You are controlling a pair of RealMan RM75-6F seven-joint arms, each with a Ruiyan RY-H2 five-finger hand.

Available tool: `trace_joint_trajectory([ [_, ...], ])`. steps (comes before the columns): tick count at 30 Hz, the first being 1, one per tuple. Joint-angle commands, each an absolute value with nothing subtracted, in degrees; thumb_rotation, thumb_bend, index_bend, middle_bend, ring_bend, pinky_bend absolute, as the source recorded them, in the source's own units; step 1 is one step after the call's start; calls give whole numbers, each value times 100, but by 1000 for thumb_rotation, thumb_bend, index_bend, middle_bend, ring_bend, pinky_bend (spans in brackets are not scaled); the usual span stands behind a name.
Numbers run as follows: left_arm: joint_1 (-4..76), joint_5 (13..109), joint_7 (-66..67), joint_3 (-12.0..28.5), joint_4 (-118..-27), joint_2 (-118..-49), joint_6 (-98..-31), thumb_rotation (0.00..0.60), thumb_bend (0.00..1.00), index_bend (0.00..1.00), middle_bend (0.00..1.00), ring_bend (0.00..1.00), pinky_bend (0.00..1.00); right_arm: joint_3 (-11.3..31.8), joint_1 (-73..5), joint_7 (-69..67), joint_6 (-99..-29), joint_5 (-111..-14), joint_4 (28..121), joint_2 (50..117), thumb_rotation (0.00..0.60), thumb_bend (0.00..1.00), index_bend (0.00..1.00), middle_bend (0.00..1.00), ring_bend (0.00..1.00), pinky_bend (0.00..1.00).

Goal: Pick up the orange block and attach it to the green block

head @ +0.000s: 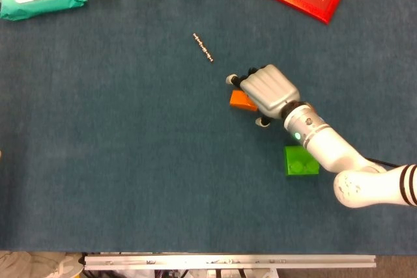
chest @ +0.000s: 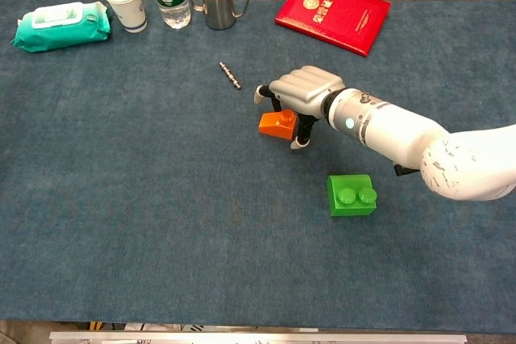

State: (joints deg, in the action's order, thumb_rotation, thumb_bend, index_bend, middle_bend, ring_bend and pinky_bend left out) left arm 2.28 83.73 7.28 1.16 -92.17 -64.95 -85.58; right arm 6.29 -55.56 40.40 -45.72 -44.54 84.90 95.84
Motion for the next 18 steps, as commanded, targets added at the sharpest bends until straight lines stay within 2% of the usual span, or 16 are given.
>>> trace_joint_trajectory([
  [1,213,8351,710,118,-9201,-6491,-8564,600,173,169,192,184,127,599,-5605,4032,-4565,-4476,8493,9624,600,82,205,410,280,396],
  [12,132,8314,556,110,-9106,-6483,-8621,600,173,169,192,184,127,455,-5640,3997,-4837,-4711,8521,9662,600,86,214,410,279,396],
  [18,131,8357,529,109,-9075,-6492,-8633,600,173,169,192,184,127,436,-5652,4110,-5008,-4735,8495,9639,600,135,361,385,279,396],
])
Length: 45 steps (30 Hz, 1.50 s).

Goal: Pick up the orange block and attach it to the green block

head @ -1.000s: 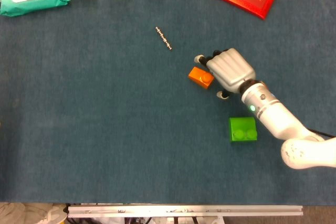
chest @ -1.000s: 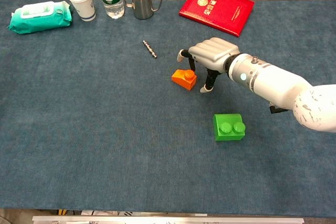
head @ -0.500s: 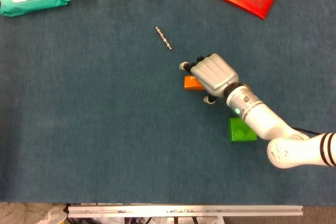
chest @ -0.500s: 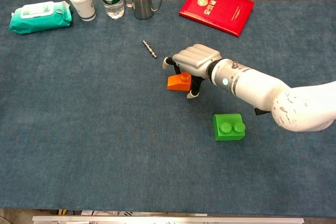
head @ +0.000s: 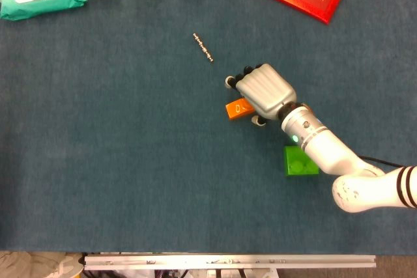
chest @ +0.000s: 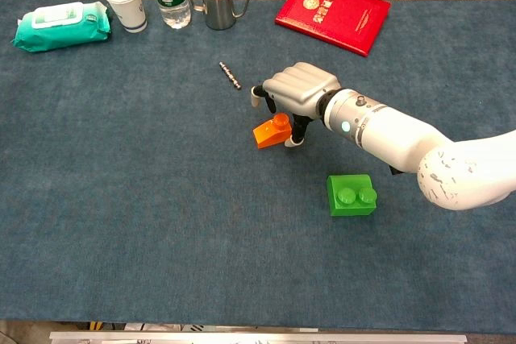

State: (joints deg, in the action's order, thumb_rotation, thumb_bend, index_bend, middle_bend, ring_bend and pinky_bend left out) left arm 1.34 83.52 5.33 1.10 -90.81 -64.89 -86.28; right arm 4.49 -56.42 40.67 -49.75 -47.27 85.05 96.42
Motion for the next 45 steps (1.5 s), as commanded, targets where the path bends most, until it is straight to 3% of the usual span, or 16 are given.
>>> trace_joint_trajectory([
  [1,129,8360,527,107,-9073,-6493,-8636,600,173,169,192,184,127,430,-5657,4128,-5017,-4735,8488,9644,600,152,376,385,279,396],
  [16,95,8346,452,113,-9008,-6493,-8643,600,173,169,192,184,127,347,-5767,4441,-5059,-4547,8363,9815,600,167,440,385,280,396],
  [27,63,8347,384,110,-8971,-6486,-8661,600,173,169,192,184,127,327,-5789,4533,-5099,-4466,8284,9868,600,299,543,417,295,396],
  [35,72,8357,393,111,-8973,-6478,-8637,600,173,169,192,184,127,322,-5667,4548,-5373,-4484,9271,9177,600,311,576,449,316,397],
  [45,168,8354,481,112,-8979,-6516,-8470,600,173,169,192,184,127,-91,-5246,4702,-6120,-4607,11074,7908,600,311,598,483,350,400],
])
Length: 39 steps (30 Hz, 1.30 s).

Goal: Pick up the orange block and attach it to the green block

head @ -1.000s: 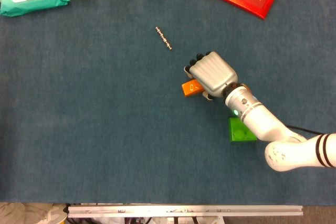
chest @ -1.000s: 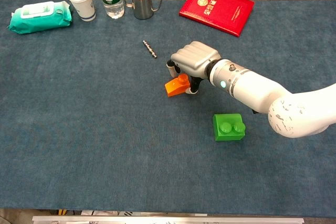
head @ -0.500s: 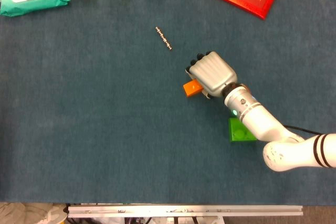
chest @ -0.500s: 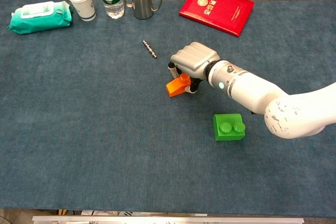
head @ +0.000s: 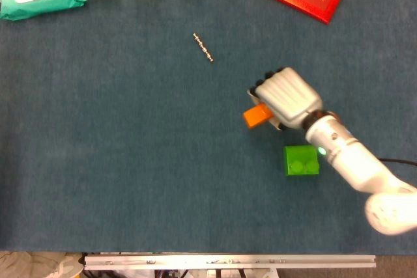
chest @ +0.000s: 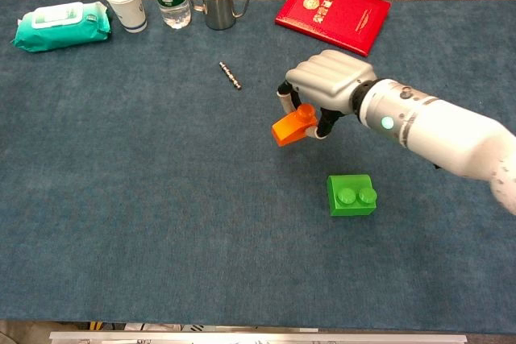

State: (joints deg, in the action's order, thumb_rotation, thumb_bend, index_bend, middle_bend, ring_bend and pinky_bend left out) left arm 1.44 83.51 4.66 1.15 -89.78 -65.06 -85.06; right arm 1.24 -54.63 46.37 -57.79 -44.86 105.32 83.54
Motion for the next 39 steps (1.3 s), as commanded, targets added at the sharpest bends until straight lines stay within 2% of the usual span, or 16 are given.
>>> trace_joint_trajectory([
  [1,182,8360,486,109,-8980,-6519,-8447,600,173,169,192,184,127,-147,-5194,4719,-6202,-4648,11208,7815,600,311,599,488,356,402],
  [8,286,8464,489,88,-8979,-6554,-8336,600,173,169,192,184,127,-618,-4775,4988,-6836,-4830,12082,7358,600,311,599,499,377,434],
  [19,326,8547,363,50,-8918,-6555,-8311,600,173,169,192,184,127,-1116,-4067,5090,-7496,-5452,12544,7376,600,321,599,508,397,451],
  [27,330,8577,234,14,-8839,-6567,-8291,600,173,169,192,184,127,-1259,-3647,5398,-7885,-5690,12666,7654,600,329,599,509,408,459],
  [39,314,8597,126,-17,-8771,-6565,-8308,600,173,169,192,184,127,-1279,-3311,5879,-8078,-5688,12645,8038,600,331,599,510,412,465],
])
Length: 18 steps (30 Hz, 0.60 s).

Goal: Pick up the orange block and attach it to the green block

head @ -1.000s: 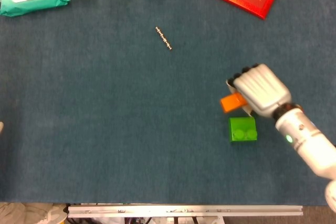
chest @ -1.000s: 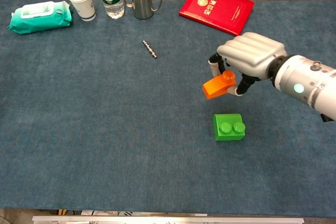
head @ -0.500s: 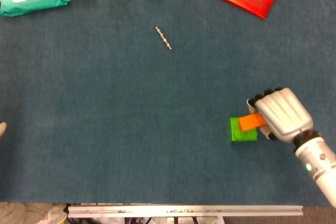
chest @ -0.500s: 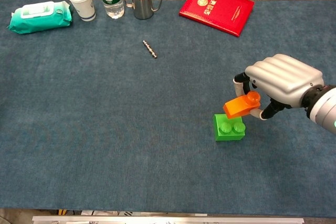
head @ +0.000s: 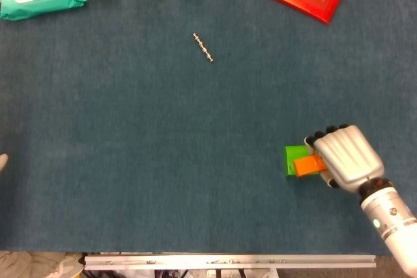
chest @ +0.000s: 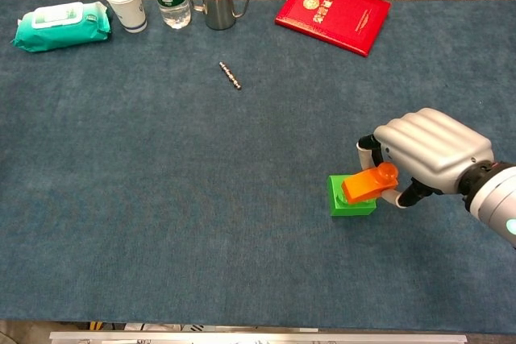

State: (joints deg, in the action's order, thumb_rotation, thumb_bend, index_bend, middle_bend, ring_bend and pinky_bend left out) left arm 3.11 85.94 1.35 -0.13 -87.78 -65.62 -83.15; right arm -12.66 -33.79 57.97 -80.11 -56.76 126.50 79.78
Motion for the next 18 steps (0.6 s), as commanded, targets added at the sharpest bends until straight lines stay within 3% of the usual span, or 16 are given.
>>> trace_joint_trajectory([
  [1,317,8602,118,-21,-8764,-6567,-8303,600,173,169,192,184,127,-1282,-3281,5922,-8110,-5691,12642,8067,600,331,599,510,412,465],
  [10,333,8622,22,-38,-8689,-6575,-8275,600,173,169,192,184,127,-1336,-2958,6069,-8325,-5915,12542,8320,600,331,599,511,412,465],
  [18,320,8606,18,-49,-8693,-6559,-8278,600,173,169,192,184,127,-1526,-2875,5681,-7905,-6442,12560,8160,600,332,611,516,415,465],
])
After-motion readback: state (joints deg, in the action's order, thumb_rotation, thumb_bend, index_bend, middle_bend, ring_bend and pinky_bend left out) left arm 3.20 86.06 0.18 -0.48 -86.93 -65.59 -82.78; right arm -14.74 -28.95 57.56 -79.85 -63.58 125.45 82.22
